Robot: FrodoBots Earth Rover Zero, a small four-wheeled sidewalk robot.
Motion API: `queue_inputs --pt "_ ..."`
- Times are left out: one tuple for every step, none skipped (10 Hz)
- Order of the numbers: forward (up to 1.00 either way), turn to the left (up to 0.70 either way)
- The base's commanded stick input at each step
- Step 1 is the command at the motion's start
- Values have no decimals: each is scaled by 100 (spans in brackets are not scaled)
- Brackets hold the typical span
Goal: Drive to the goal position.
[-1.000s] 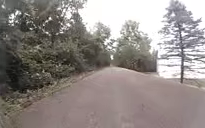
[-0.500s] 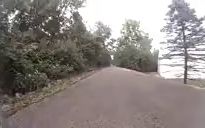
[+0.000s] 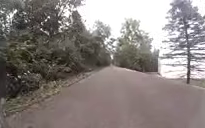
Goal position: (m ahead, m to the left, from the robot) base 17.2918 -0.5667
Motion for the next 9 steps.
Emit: queue_inputs --pt "70 0" --pt "70 0" --pt "70 0" --pt "70 0" --pt "70 0" --pt "70 0" --pt "70 0" --pt "70 0" --pt "70 0"
